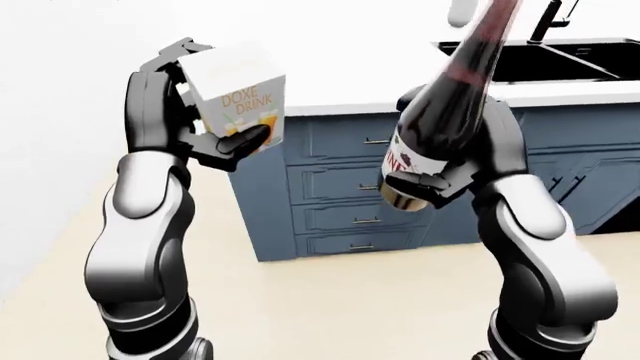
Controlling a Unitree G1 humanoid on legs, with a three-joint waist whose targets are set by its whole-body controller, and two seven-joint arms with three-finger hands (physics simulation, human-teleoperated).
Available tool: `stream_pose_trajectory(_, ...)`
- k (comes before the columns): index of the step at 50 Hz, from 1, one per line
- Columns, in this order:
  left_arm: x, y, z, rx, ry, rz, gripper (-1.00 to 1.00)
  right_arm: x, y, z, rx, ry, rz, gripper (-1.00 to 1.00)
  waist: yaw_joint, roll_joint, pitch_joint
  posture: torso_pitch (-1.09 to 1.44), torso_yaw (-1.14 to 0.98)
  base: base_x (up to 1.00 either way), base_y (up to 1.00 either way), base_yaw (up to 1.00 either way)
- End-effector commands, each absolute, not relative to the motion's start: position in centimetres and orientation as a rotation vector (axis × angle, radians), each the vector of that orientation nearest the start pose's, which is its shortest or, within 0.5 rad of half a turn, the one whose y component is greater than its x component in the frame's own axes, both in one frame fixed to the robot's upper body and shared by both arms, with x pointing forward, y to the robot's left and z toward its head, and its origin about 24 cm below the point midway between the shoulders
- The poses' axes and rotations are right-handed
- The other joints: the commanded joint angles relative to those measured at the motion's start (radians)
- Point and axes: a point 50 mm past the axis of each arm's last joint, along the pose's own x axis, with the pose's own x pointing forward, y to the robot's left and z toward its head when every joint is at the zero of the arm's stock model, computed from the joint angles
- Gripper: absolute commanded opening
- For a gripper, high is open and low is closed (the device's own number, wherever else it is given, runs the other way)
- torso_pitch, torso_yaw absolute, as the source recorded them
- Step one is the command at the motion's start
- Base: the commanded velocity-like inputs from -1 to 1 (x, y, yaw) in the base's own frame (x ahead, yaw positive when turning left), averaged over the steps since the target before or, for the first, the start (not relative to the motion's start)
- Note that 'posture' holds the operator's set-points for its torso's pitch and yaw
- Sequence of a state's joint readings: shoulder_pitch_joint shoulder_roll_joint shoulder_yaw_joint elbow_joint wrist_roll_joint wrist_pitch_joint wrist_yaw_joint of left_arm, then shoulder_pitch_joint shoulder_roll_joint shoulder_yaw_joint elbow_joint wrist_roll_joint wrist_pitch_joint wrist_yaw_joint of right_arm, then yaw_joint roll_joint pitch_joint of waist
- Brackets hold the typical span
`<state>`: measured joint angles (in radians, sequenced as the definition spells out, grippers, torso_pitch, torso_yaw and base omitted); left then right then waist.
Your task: Move the drinks to the dining counter.
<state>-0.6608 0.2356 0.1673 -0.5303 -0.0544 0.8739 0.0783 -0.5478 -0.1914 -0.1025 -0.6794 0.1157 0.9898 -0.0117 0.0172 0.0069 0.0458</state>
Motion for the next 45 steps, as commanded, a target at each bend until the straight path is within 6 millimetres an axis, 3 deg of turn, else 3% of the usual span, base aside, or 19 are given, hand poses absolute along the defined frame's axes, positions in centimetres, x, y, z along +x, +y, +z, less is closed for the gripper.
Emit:
stream_pose_trajectory(1, 28.3, 16.8, 27.8, 0.116, -0.419, 0.088, -1.0, 26.1, -16.0, 26.2, -0.105, -0.382, -0.005, -1.0, -0.005, 0.002, -0.017, 0.0, 0.0, 0.35, -0.04, 0.0)
stream_pose_trajectory(4, 28.2, 16.8, 27.8, 0.116, -0.419, 0.087, -1.0, 26.1, -15.9, 26.2, -0.105, -0.383, -0.004, -1.0, 0.004, -0.038, -0.01, 0.0, 0.0, 0.36, -0.04, 0.0)
stream_pose_trajectory(6, 28.3, 16.8, 27.8, 0.116, -0.419, 0.087, -1.0, 26.2, -15.9, 26.1, -0.104, -0.381, -0.001, -1.0, 0.004, -0.101, -0.029, 0.0, 0.0, 0.37, -0.05, 0.0)
stream_pose_trajectory(7, 28.3, 16.8, 27.8, 0.115, -0.419, 0.087, -1.0, 26.2, -15.9, 26.1, -0.103, -0.382, -0.001, -1.0, -0.005, -0.056, -0.014, 0.0, 0.0, 0.36, -0.05, 0.0)
stream_pose_trajectory(8, 28.3, 16.8, 27.7, 0.115, -0.419, 0.087, -1.0, 26.2, -15.9, 26.1, -0.103, -0.382, -0.001, -1.0, 0.003, -0.07, -0.011, 0.0, 0.0, 0.37, -0.05, 0.0)
stream_pose_trajectory(10, 28.3, 16.9, 27.6, 0.115, -0.417, 0.086, -1.0, 26.2, -15.9, 26.1, -0.104, -0.383, -0.001, -1.0, -0.008, -0.058, -0.014, 0.0, 0.0, 0.38, -0.05, 0.0)
stream_pose_trajectory(16, 28.2, 16.9, 27.6, 0.112, -0.418, 0.087, -1.0, 26.2, -15.8, 26.1, -0.105, -0.385, 0.001, -1.0, -0.025, 0.008, -0.01, 0.0, 0.0, 0.37, -0.05, 0.0)
stream_pose_trajectory(18, 28.2, 16.9, 27.7, 0.113, -0.419, 0.087, -1.0, 26.2, -15.8, 26.1, -0.103, -0.386, -0.001, -1.0, -0.032, 0.058, -0.021, 0.0, 0.0, 0.36, -0.04, 0.0)
stream_pose_trajectory(19, 28.1, 16.9, 27.8, 0.113, -0.419, 0.087, -1.0, 26.1, -15.8, 26.2, -0.104, -0.388, 0.0, -1.0, -0.032, 0.062, -0.037, 0.0, 0.0, 0.3, 0.0, 0.0)
stream_pose_trajectory(20, 28.2, 17.0, 27.8, 0.112, -0.42, 0.088, -1.0, 26.1, -15.8, 26.3, -0.105, -0.388, 0.0, -1.0, -0.022, 0.052, -0.021, 0.0, 0.0, 0.3, 0.0, 0.0)
stream_pose_trajectory(21, 28.2, 17.0, 27.8, 0.113, -0.42, 0.087, -1.0, 26.1, -15.8, 26.3, -0.106, -0.389, 0.0, -1.0, -0.026, 0.069, -0.009, 0.0, 0.0, 0.3, 0.0, 0.0)
stream_pose_trajectory(24, 28.1, 16.9, 28.1, 0.115, -0.424, 0.087, -1.0, 26.1, -15.8, 26.4, -0.108, -0.392, 0.0, -1.0, -0.012, 0.049, -0.023, 0.0, 0.0, 0.3, 0.0, 0.0)
stream_pose_trajectory(29, 28.1, 17.0, 28.2, 0.116, -0.425, 0.087, -1.0, 26.1, -15.7, 26.6, -0.114, -0.391, 0.002, -1.0, 0.006, -0.007, -0.013, 0.0, 0.0, 0.3, 0.0, 0.0)
stream_pose_trajectory(31, 28.1, 17.0, 28.3, 0.117, -0.426, 0.087, -1.0, 26.2, -15.7, 26.6, -0.115, -0.39, 0.003, -1.0, 0.008, -0.057, -0.03, 0.0, 0.0, 0.3, 0.0, 0.0)
stream_pose_trajectory(32, 28.1, 17.0, 28.3, 0.117, -0.426, 0.087, -1.0, 26.2, -15.7, 26.6, -0.115, -0.39, 0.003, -1.0, 0.007, -0.06, -0.045, 0.0, 0.0, 0.3, 0.0, 0.0)
stream_pose_trajectory(34, 28.1, 17.0, 28.2, 0.116, -0.427, 0.088, -1.0, 26.2, -15.6, 26.7, -0.115, -0.393, 0.004, -1.0, 0.003, -0.07, -0.01, 0.0, 0.0, 0.3, 0.0, 0.0)
stream_pose_trajectory(37, 28.0, 17.0, 28.3, 0.116, -0.427, 0.086, -1.0, 26.1, -15.6, 26.8, -0.115, -0.397, 0.003, -1.0, -0.013, -0.048, -0.021, 0.0, 0.0, 0.3, 0.0, 0.0)
stream_pose_trajectory(41, 28.0, 17.0, 28.3, 0.119, -0.427, 0.086, -1.0, 26.0, -15.6, 27.1, -0.115, -0.4, 0.003, -1.0, -0.021, -0.011, -0.009, 0.0, 0.0, 0.3, 0.0, 0.0)
stream_pose_trajectory(45, 27.9, 17.0, 28.3, 0.119, -0.428, 0.087, -1.0, 25.9, -15.6, 27.3, -0.115, -0.406, 0.004, -1.0, -0.035, 0.065, -0.026, 0.0, 0.0, 0.3, 0.0, 0.0)
